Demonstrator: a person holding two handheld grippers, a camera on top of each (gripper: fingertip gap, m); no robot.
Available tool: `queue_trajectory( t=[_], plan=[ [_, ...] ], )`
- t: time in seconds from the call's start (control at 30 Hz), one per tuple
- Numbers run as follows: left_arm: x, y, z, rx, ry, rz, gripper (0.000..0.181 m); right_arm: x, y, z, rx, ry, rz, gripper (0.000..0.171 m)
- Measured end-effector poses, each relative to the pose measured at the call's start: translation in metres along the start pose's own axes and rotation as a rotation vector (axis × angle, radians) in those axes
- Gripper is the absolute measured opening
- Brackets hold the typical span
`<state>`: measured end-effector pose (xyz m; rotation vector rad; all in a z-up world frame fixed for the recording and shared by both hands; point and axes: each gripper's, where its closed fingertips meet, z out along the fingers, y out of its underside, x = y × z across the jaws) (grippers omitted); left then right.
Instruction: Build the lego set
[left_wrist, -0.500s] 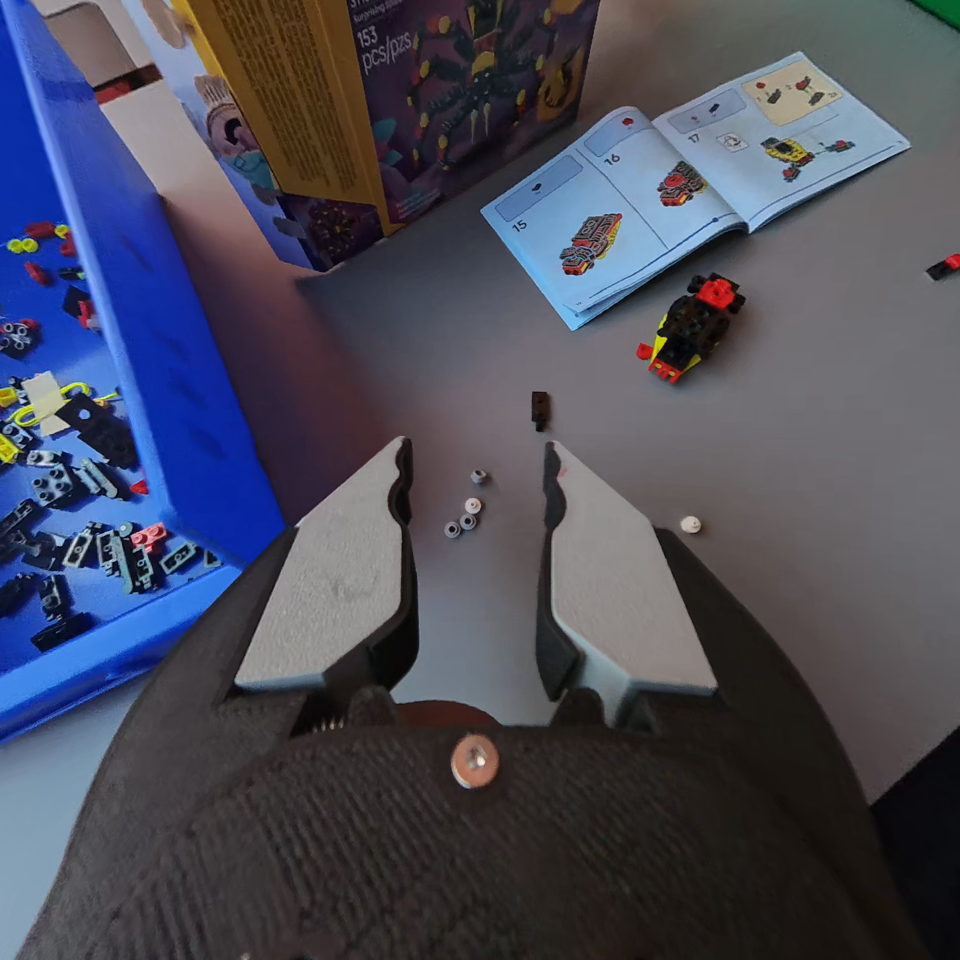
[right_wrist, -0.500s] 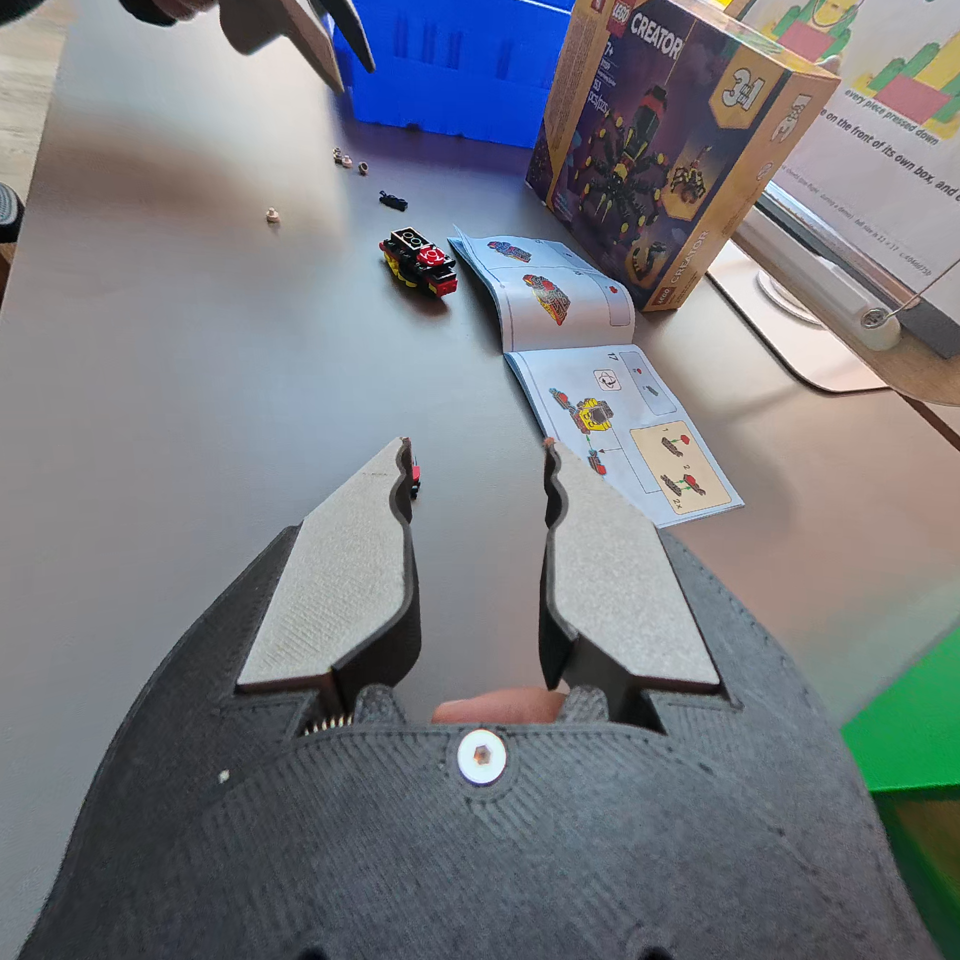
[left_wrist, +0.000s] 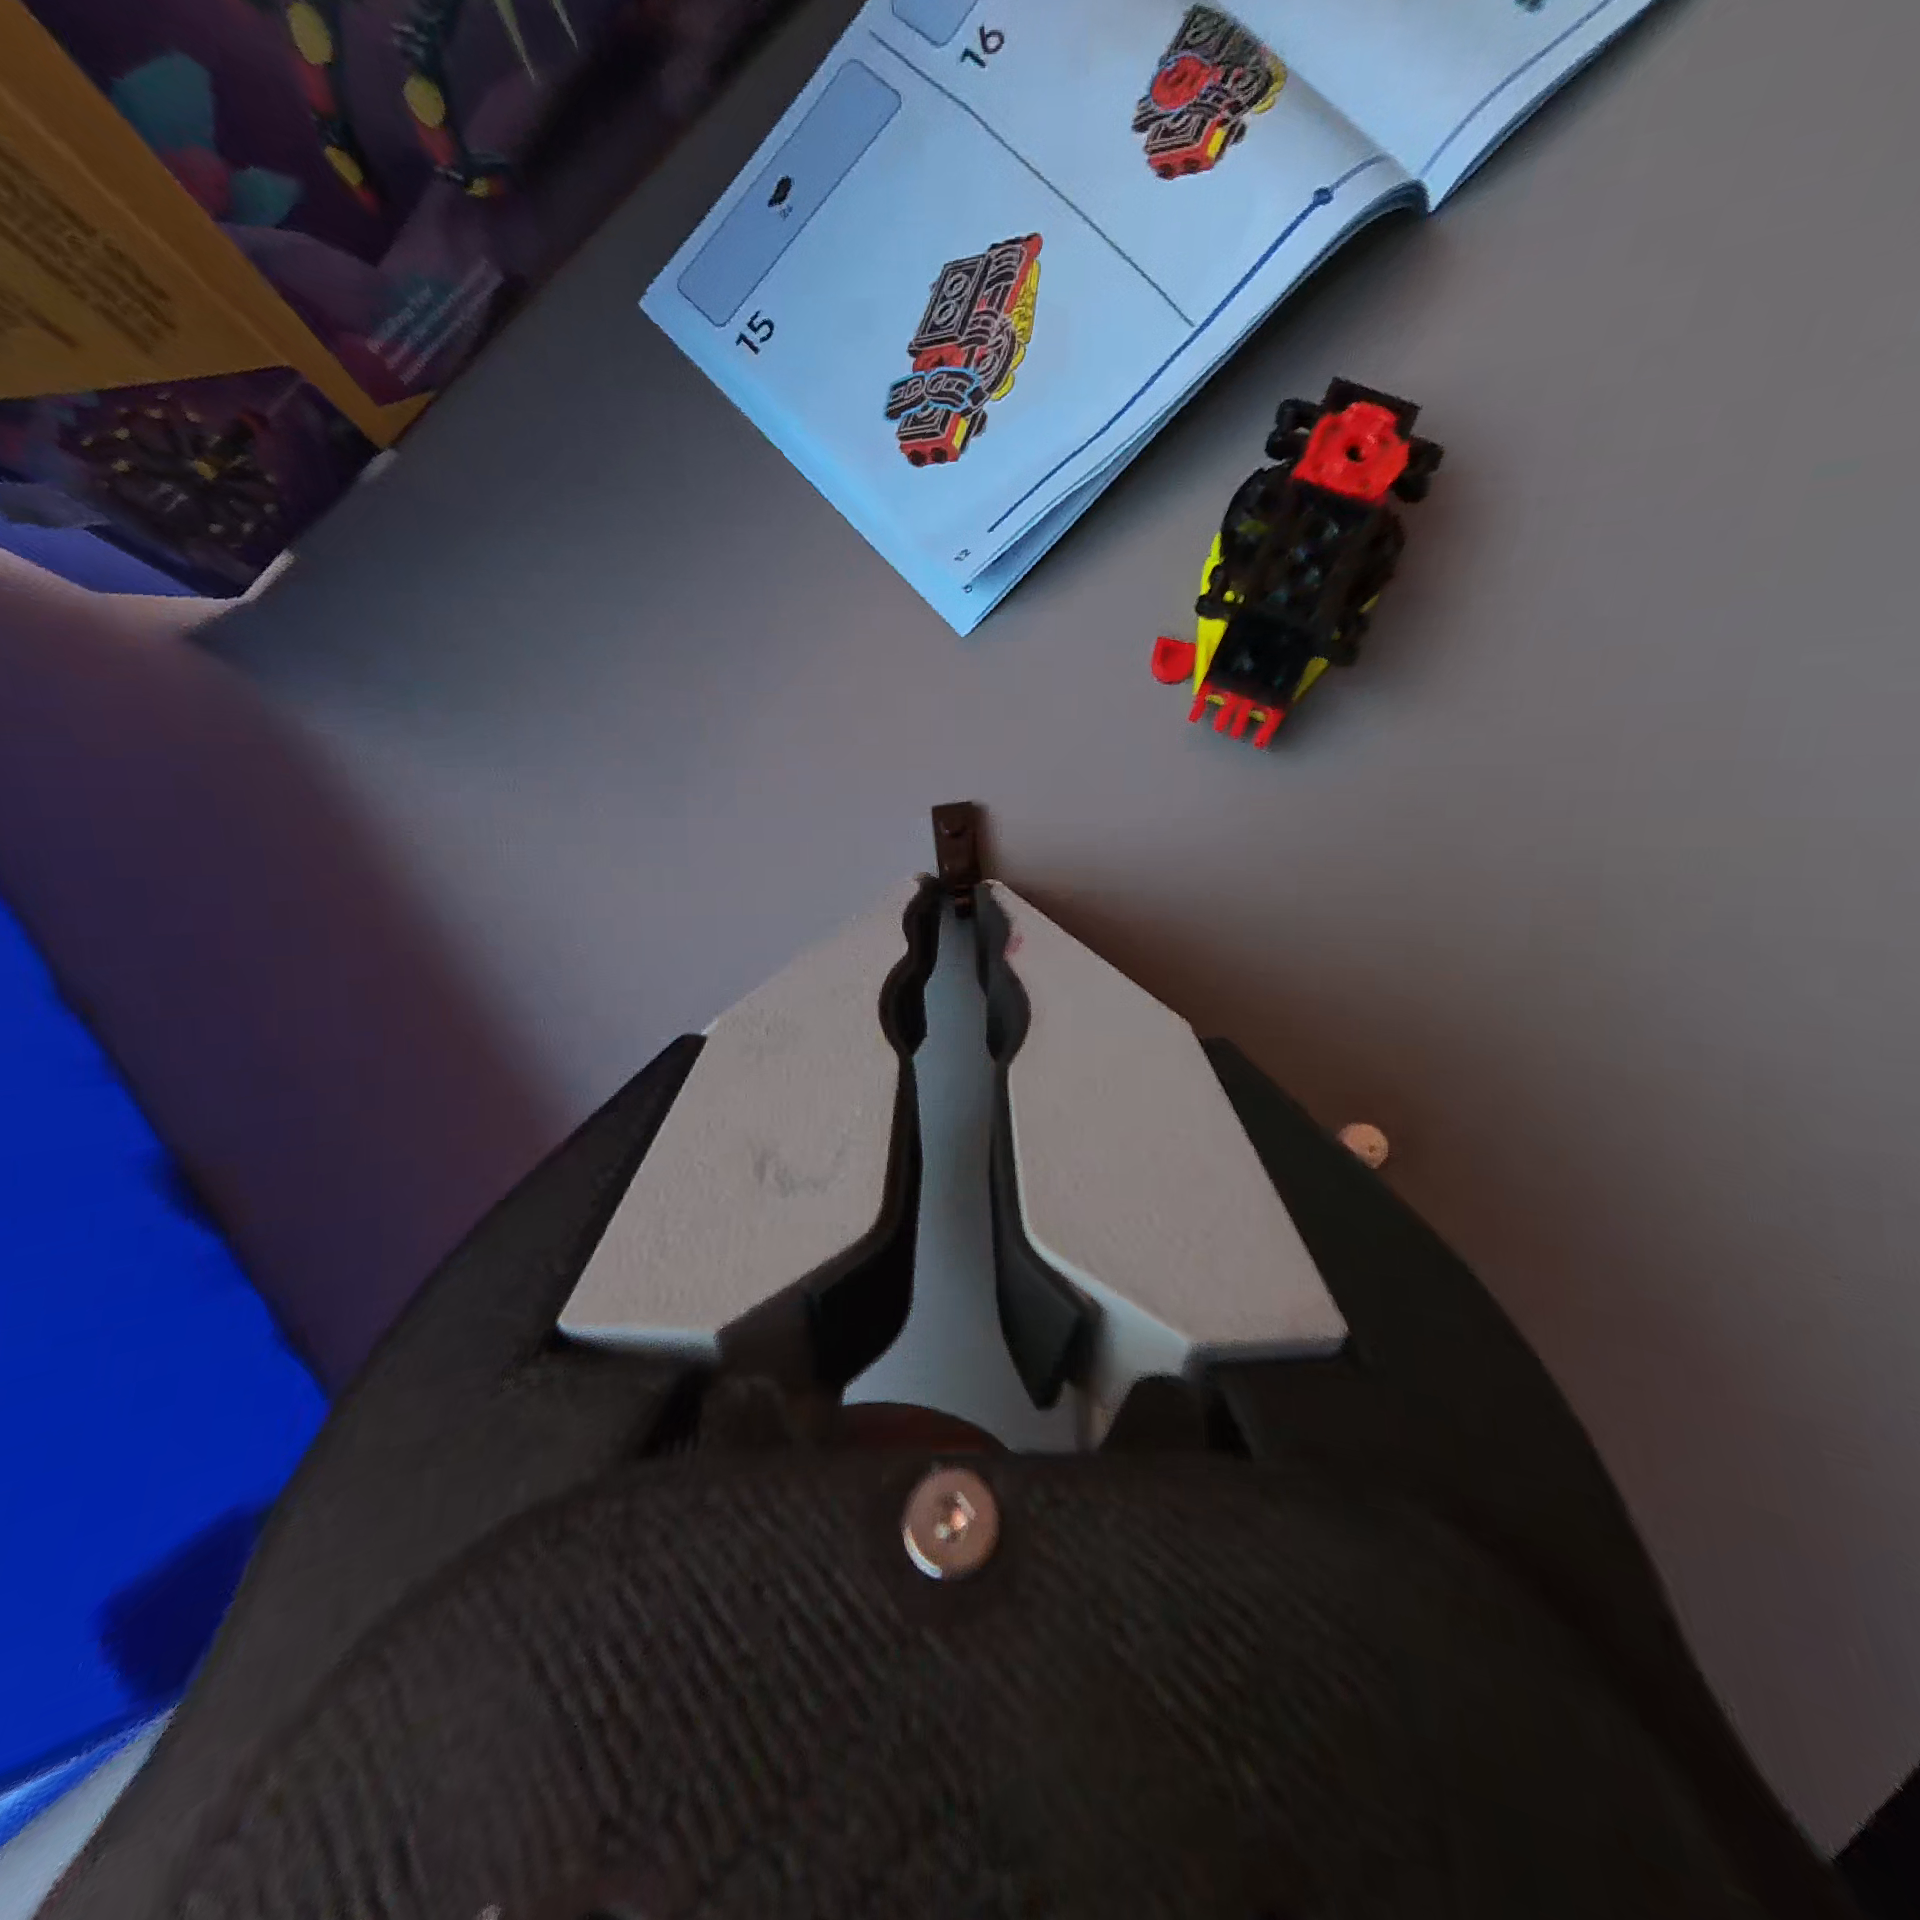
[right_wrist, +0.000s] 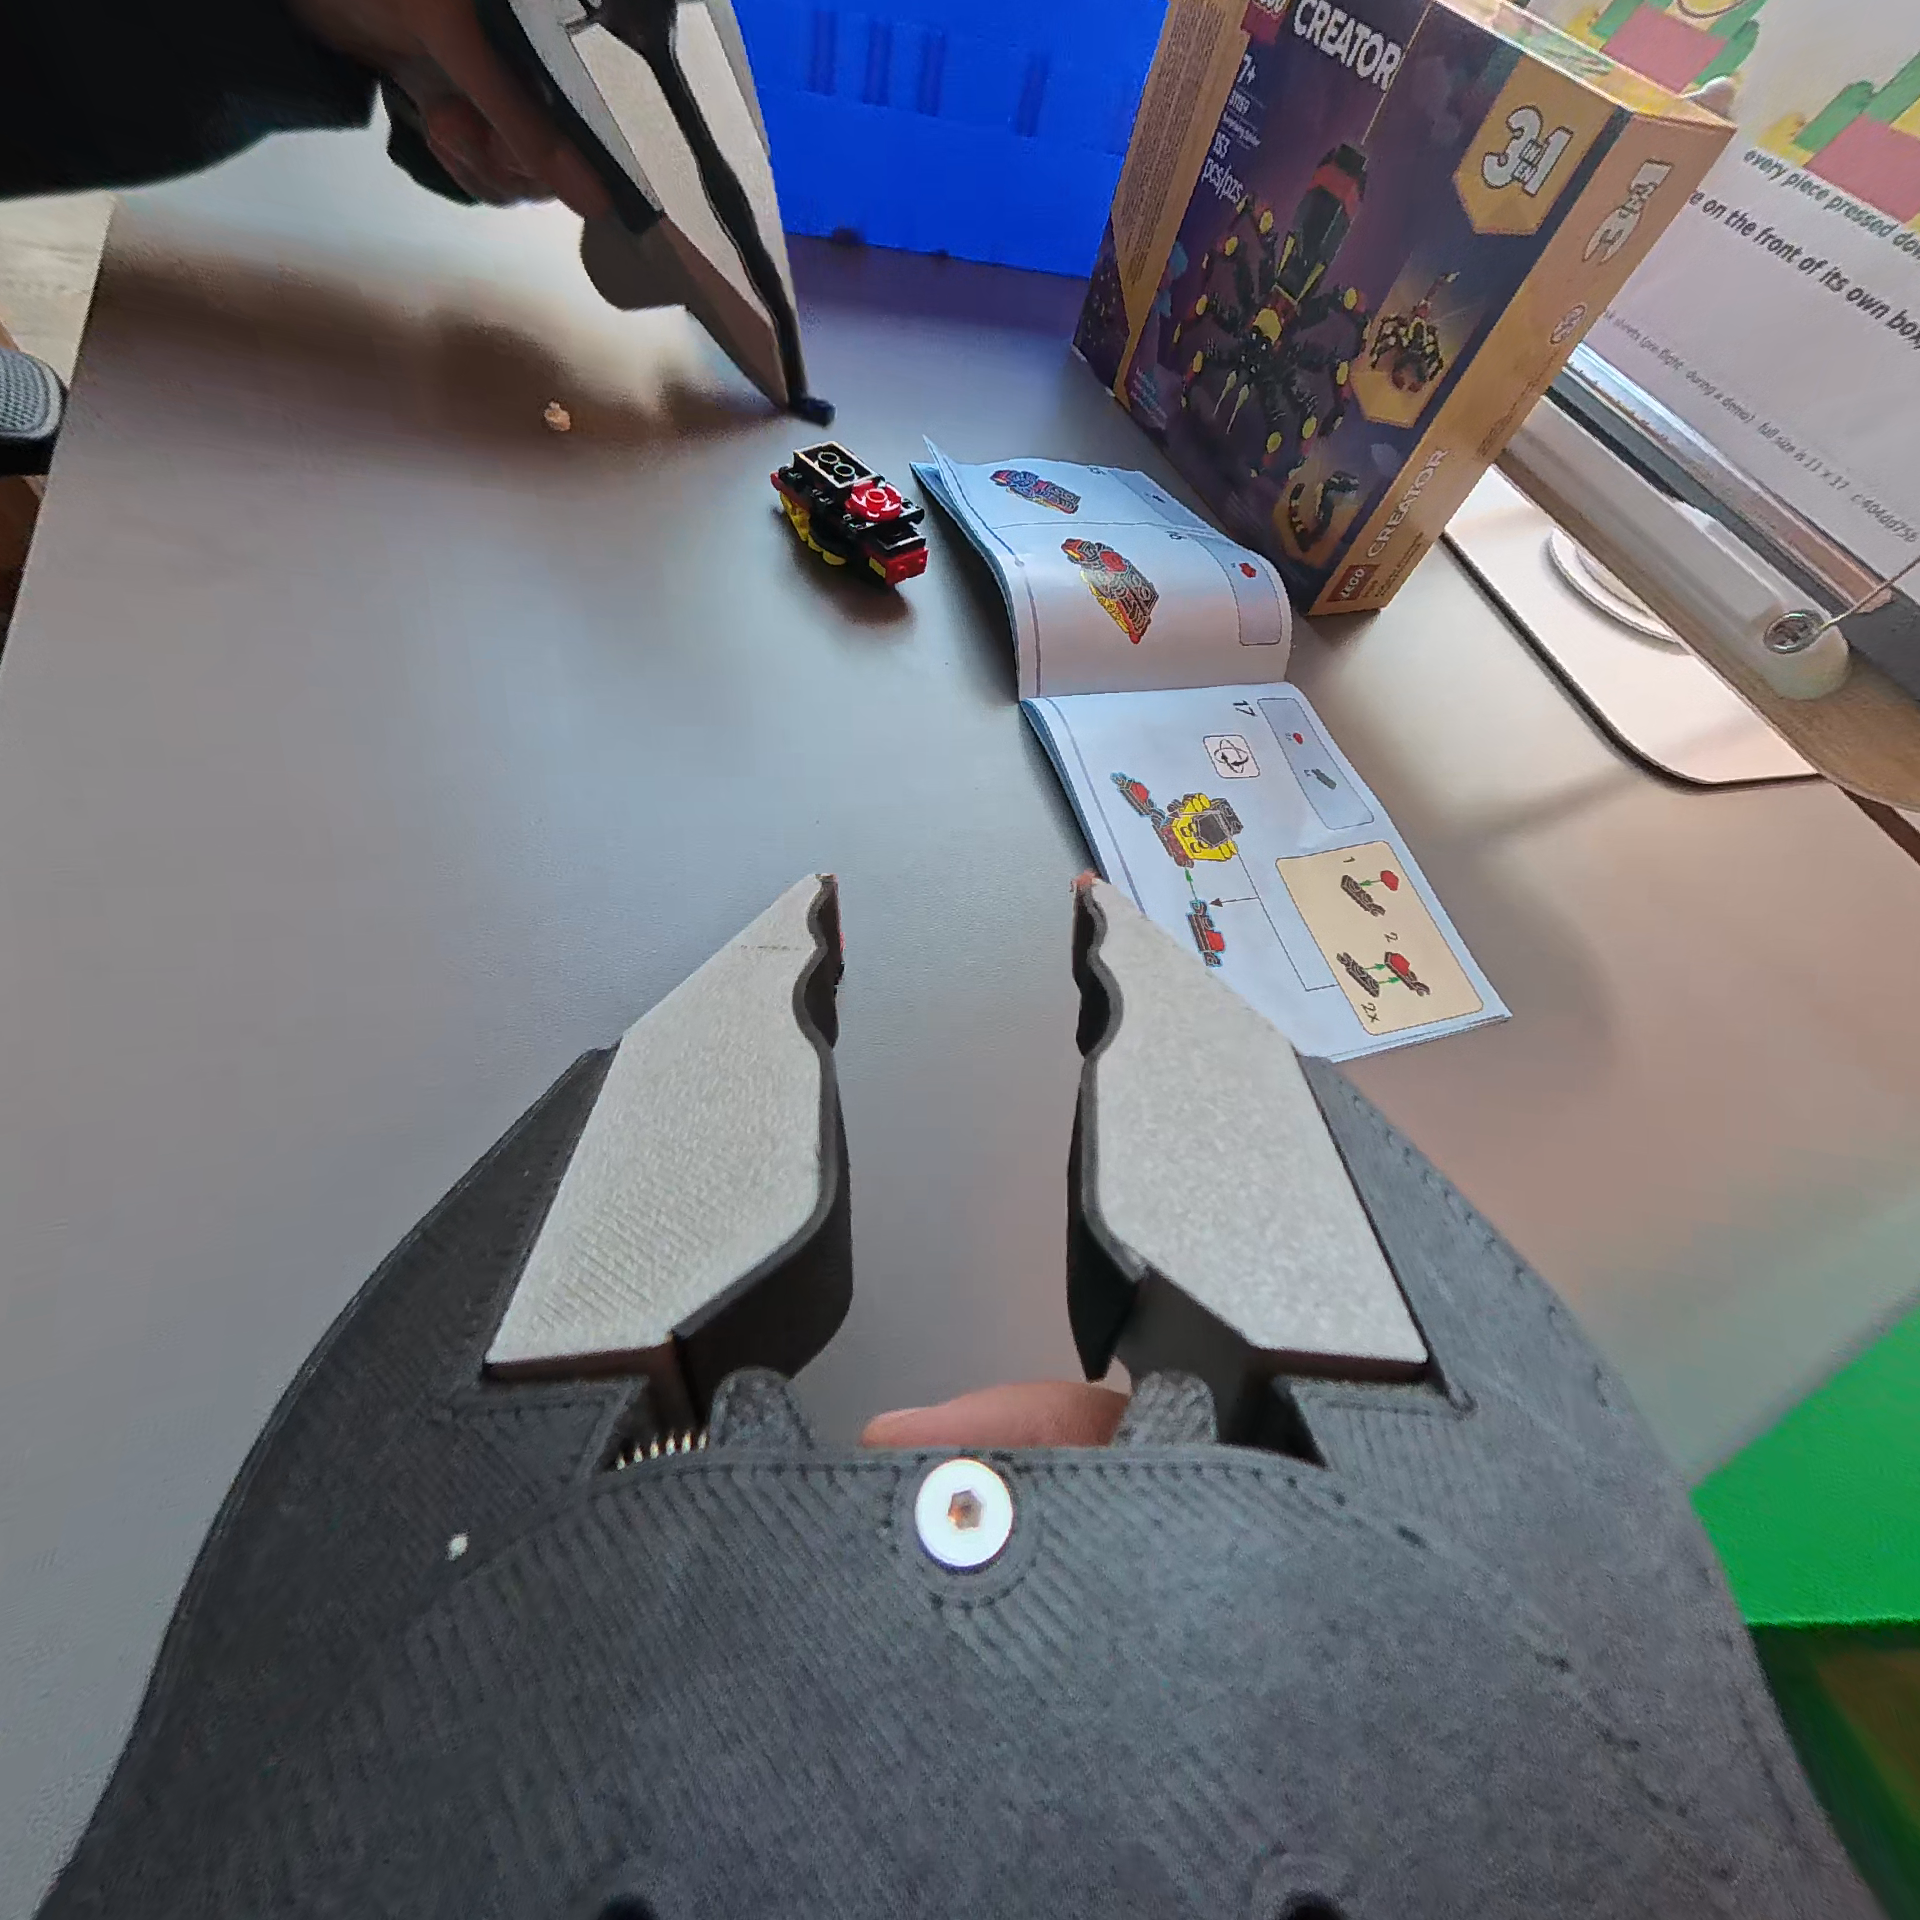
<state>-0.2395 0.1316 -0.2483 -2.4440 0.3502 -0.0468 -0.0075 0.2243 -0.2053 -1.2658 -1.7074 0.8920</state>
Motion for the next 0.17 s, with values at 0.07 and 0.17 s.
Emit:
queue_trajectory(
  t=[0.07,0.17],
  plan=[
    [0.004,-0.002,0.001,0.003,0.014,-0.004,0.004,0.001,0.000,0.000,-0.002,-0.002,0.007,0.041],
    [0.035,-0.003,-0.002,0.003,0.155,-0.002,0.004,0.000,0.000,0.000,-0.002,-0.005,0.003,0.040]
  ],
)
